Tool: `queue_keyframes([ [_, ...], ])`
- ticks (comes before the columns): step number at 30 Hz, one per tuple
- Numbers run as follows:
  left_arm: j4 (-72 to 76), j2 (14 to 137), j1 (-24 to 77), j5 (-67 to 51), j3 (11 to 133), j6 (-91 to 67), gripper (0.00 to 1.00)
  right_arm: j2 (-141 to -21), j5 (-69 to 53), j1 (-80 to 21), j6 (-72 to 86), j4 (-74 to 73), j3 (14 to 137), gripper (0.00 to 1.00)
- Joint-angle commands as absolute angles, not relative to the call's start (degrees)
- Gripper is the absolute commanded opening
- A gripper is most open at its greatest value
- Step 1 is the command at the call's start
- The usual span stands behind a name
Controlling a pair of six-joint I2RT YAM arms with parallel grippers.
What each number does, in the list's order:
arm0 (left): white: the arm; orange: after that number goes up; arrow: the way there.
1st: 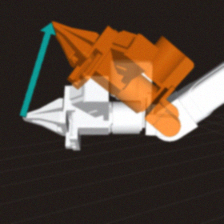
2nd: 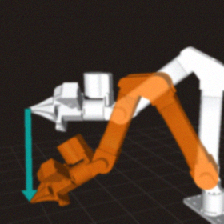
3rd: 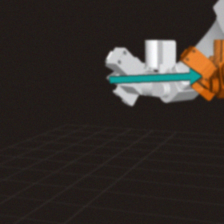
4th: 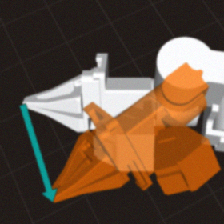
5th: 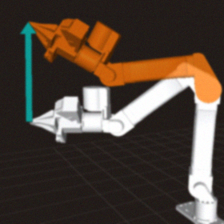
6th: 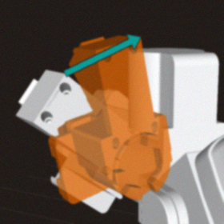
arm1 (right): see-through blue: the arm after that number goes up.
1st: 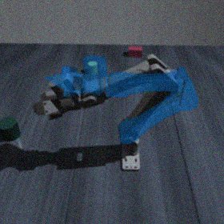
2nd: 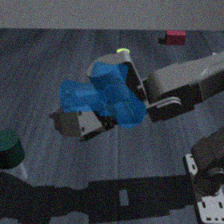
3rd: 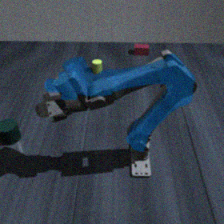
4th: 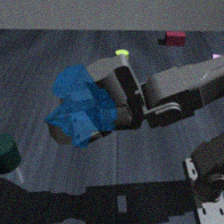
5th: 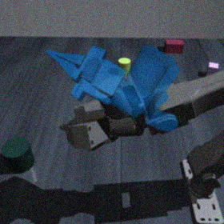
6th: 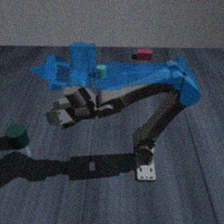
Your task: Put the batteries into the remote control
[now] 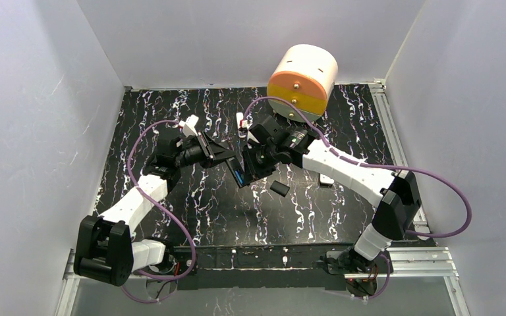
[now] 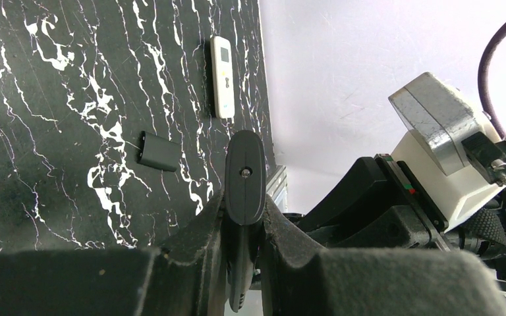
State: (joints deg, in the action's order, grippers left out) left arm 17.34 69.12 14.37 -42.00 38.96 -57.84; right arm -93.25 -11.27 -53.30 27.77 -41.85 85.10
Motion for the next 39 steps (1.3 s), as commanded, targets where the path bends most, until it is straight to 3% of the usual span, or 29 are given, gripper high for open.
queue_keyframes([
  [1, 18.53, 67.90, 14.50, -46.14, 39.90, -60.54, 0.00, -94.47, -8.23, -53.70, 26.53, -44.31, 87.37, 0.25],
  [10, 18.54, 68.62, 14.50, -46.21, 39.64, -62.22, 0.00, -94.42, -8.17, -53.88, 27.54, -44.52, 88.13, 0.28],
  [14, 18.54, 68.69, 14.50, -46.02, 39.38, -61.96, 0.00, -94.17, -8.87, -53.84, 28.18, -43.17, 87.70, 0.19],
  [20, 18.37, 69.03, 14.50, -45.51, 38.94, -61.74, 0.00, -93.74, -8.86, -53.86, 28.03, -42.89, 88.08, 0.15],
  [39, 18.37, 71.64, 14.49, -47.28, 40.25, -62.84, 0.00, -95.95, -7.81, -54.87, 24.64, -45.29, 90.69, 0.19],
])
